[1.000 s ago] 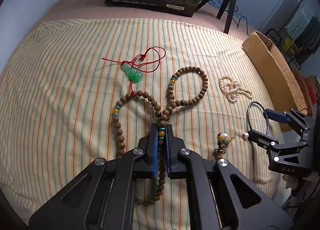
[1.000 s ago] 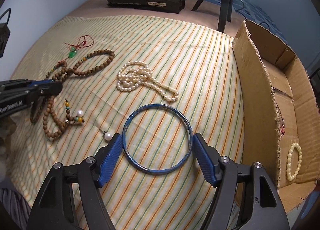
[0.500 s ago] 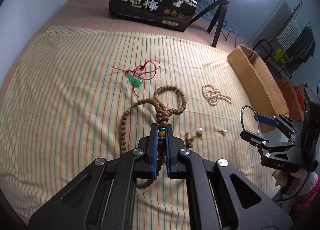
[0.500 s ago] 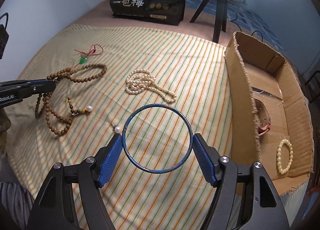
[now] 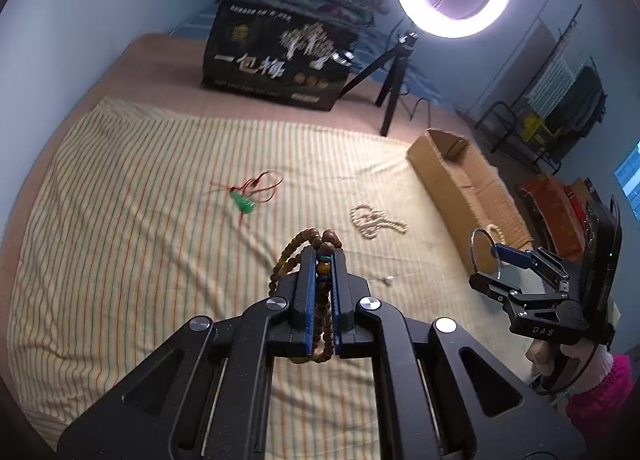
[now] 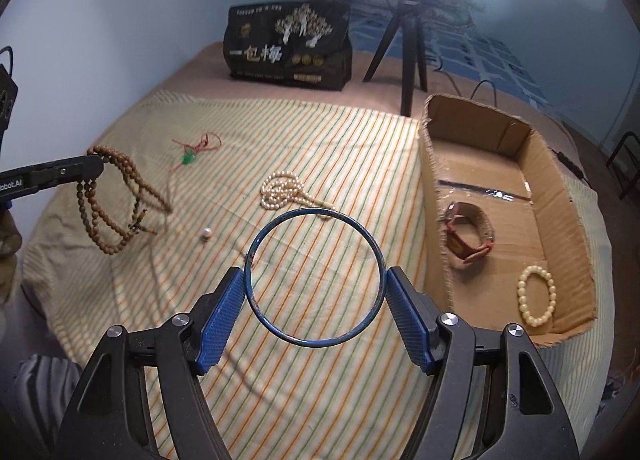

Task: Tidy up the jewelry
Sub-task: 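Lower the bead strand into the box with the left tool while the right tool releases the bangle there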

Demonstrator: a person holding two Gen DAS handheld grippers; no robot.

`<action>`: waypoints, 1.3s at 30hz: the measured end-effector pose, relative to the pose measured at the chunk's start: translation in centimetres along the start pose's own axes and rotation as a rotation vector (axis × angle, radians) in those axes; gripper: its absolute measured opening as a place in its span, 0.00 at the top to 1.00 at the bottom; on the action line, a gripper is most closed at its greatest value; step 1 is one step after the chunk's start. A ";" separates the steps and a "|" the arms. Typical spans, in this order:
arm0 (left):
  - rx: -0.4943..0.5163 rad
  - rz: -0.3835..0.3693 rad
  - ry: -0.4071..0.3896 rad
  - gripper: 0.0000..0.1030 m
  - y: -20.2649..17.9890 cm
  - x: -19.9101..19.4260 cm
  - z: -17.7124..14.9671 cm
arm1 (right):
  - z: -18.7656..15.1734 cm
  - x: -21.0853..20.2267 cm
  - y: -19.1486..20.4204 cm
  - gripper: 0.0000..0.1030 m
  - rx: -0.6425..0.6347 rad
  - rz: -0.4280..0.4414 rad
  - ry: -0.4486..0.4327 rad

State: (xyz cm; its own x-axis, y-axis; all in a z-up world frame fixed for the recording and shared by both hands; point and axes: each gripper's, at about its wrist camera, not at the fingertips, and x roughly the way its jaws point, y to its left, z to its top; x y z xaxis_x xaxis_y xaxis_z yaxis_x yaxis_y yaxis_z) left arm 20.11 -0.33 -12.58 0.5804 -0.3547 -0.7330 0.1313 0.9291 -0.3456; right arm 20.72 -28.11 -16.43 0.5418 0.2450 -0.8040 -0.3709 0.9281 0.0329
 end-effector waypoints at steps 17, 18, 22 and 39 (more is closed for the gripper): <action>0.048 -0.102 -0.068 0.96 -5.6 -1.4 3.0 | -0.3 -6.6 -6.2 0.31 0.116 -0.064 -0.111; 0.053 -0.109 -0.069 0.96 -6.1 -1.2 3.3 | -0.3 -6.8 -6.5 0.31 0.123 -0.070 -0.114; 0.068 -0.123 -0.072 0.96 -7.7 -0.5 4.3 | -0.4 -7.6 -8.3 0.31 0.147 -0.091 -0.125; 0.163 -0.184 -0.075 0.96 -15.6 4.6 9.0 | -0.3 -7.5 -13.1 0.31 0.218 -0.137 -0.139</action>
State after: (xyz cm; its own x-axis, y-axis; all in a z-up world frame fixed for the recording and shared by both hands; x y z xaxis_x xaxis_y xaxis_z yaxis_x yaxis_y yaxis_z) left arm 27.96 -15.49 -5.25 0.5923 -0.5159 -0.6188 0.3644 0.8566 -0.3653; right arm 21.25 -42.17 -11.02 0.6795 0.1352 -0.7211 -0.1247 0.9899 0.0682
